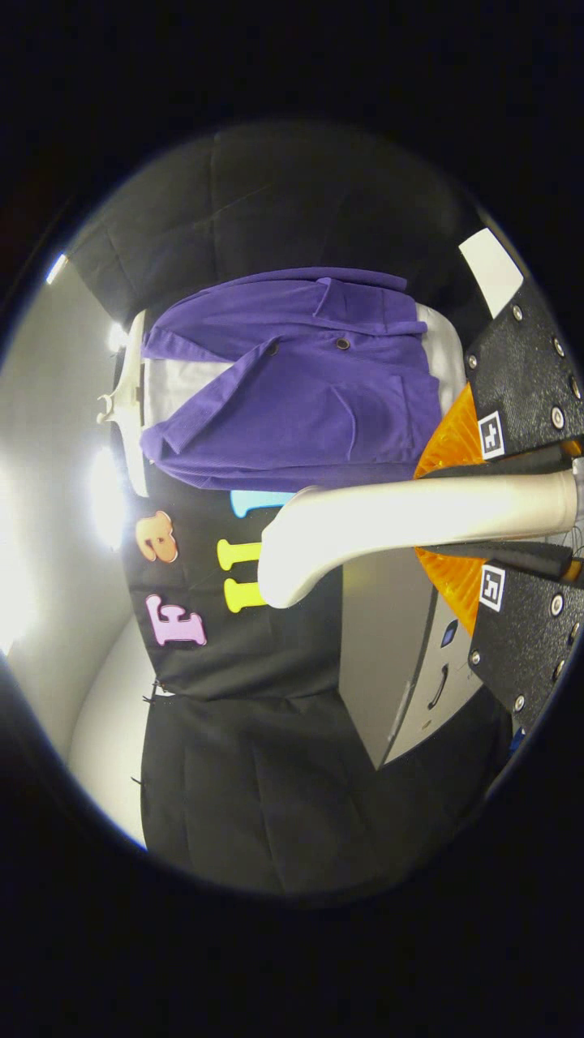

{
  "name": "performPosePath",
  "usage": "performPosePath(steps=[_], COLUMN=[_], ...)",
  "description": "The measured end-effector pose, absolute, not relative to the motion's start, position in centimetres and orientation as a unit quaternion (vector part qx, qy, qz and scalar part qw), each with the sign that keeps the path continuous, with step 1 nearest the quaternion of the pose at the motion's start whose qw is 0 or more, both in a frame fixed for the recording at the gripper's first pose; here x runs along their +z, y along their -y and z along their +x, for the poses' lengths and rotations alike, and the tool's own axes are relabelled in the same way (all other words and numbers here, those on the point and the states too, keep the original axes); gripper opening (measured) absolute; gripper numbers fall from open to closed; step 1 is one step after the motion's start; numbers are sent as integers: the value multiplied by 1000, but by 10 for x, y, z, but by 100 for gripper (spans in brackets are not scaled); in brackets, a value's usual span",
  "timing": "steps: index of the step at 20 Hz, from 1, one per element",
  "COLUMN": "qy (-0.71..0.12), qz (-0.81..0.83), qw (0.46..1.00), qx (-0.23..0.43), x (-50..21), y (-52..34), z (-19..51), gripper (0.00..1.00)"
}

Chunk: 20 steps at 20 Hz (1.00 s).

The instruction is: Iron the clothes twice with a garment steamer, once on the left side and once on the right side.

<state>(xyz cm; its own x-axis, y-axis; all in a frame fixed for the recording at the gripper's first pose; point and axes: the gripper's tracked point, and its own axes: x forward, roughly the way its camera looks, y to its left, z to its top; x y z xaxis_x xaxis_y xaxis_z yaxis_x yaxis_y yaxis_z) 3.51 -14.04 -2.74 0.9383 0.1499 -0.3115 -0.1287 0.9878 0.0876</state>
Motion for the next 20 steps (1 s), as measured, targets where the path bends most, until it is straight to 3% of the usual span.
performPosePath(steps=[12,20], qy=[-92,-105], qz=[15,17], qw=[994,993], qx=[64,41], x=[39,12], y=[20,-3], z=[23,-2], gripper=[33,33])
